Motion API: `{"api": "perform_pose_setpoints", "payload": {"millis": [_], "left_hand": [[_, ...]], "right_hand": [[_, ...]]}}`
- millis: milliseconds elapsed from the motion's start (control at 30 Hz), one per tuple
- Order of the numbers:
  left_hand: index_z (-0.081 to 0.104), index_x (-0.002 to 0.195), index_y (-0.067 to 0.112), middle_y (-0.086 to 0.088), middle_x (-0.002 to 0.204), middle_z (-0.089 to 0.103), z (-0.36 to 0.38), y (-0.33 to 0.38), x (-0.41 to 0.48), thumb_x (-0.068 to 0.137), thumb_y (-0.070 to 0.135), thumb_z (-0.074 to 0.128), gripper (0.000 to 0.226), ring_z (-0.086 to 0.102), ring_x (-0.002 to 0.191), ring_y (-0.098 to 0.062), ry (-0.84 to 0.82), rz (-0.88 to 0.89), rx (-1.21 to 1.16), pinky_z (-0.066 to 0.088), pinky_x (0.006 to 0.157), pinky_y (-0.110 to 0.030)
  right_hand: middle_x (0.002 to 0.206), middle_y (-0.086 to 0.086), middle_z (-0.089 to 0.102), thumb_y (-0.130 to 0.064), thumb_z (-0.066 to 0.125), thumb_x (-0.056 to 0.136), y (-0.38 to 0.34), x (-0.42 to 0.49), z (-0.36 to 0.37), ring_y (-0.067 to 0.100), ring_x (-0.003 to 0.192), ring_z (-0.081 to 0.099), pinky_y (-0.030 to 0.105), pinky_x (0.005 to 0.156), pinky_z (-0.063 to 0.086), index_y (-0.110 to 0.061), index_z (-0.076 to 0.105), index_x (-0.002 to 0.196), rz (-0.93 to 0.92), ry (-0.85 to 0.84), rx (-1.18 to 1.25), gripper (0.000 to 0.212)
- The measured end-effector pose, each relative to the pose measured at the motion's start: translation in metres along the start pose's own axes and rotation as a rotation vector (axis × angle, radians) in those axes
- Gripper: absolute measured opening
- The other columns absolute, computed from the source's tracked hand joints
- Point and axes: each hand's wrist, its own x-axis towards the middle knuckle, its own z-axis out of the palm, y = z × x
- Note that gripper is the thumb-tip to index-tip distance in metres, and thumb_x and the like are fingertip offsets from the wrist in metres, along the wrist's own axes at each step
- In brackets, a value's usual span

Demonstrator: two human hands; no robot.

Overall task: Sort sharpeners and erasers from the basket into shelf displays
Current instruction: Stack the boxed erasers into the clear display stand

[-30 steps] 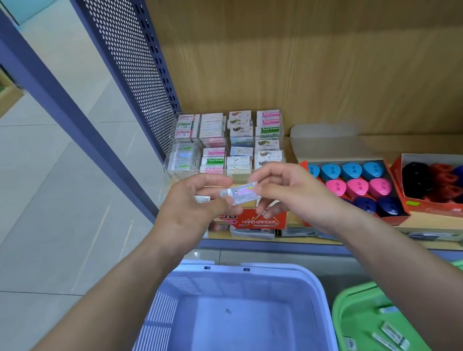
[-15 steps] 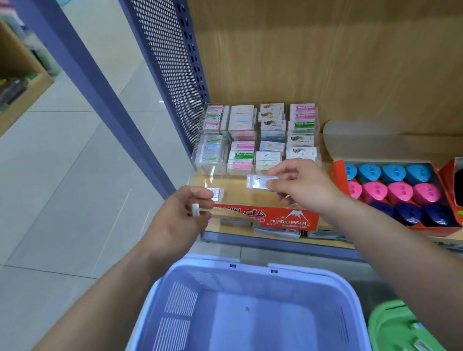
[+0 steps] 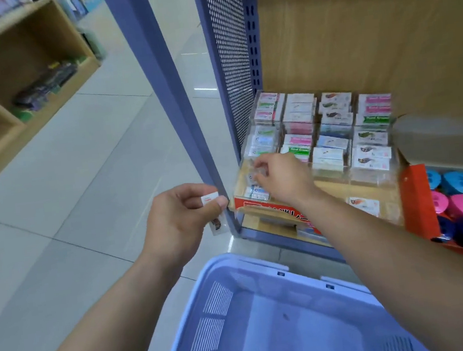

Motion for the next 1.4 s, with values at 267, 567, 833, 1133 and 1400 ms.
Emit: {"api": "perform_pose_setpoints", "payload": {"millis": [267, 567, 833, 1133, 1400], "left_hand": [[0.074, 0.088, 0.02, 0.011, 0.058, 0.065, 0.001, 0.0, 0.003, 0.08, 0.023, 0.084, 0.013, 0.054, 0.051, -0.001, 0.03, -0.008, -0.004, 0.045, 0.057, -0.021], [0.074, 0.089, 0.023, 0.0, 0.073, 0.07, -0.001, -0.001, 0.004, 0.079, 0.027, 0.085, 0.015, 0.061, 0.062, -0.009, 0.03, -0.005, 0.015, 0.048, 0.064, -0.028], [0.072, 0.09, 0.024, 0.003, 0.073, 0.067, -0.002, -0.002, 0.006, 0.081, 0.027, 0.083, 0.015, 0.058, 0.059, -0.004, 0.025, -0.002, 0.015, 0.045, 0.06, -0.022], [0.072, 0.09, 0.022, 0.011, 0.064, 0.064, -0.003, -0.003, 0.008, 0.081, 0.026, 0.083, 0.015, 0.057, 0.055, 0.002, 0.026, 0.015, -0.007, 0.044, 0.056, -0.016], [0.075, 0.089, 0.016, -0.002, 0.079, 0.074, -0.006, -0.002, 0.006, 0.081, 0.02, 0.083, 0.011, 0.071, 0.085, -0.028, 0.022, -0.013, -0.028, 0.062, 0.08, -0.041]], "right_hand": [[0.109, 0.001, 0.073, -0.03, 0.057, 0.098, 0.003, -0.012, -0.003, 0.027, 0.098, 0.068, 0.04, 0.079, 0.057, -0.027, 0.067, 0.123, -0.086, 0.068, -0.101, 0.027], [0.099, -0.006, 0.072, -0.029, 0.053, 0.099, -0.004, -0.009, -0.008, 0.02, 0.09, 0.067, 0.032, 0.067, 0.05, -0.032, 0.071, 0.107, -0.045, 0.044, -0.139, 0.02], [0.123, -0.009, 0.068, -0.025, 0.062, 0.094, 0.011, -0.016, -0.012, 0.015, 0.112, 0.062, 0.04, 0.092, 0.054, -0.028, 0.073, 0.113, -0.21, -0.133, -0.029, 0.023], [0.122, -0.008, 0.068, -0.033, 0.047, 0.099, 0.013, -0.006, 0.002, 0.019, 0.114, 0.061, 0.045, 0.086, 0.056, -0.029, 0.071, 0.115, -0.224, -0.158, -0.18, 0.028], [0.15, -0.015, 0.049, -0.049, 0.026, 0.106, 0.018, -0.012, 0.0, 0.016, 0.133, 0.05, 0.036, 0.097, 0.049, -0.034, 0.06, 0.136, -0.272, -0.226, -0.296, 0.048]]}}
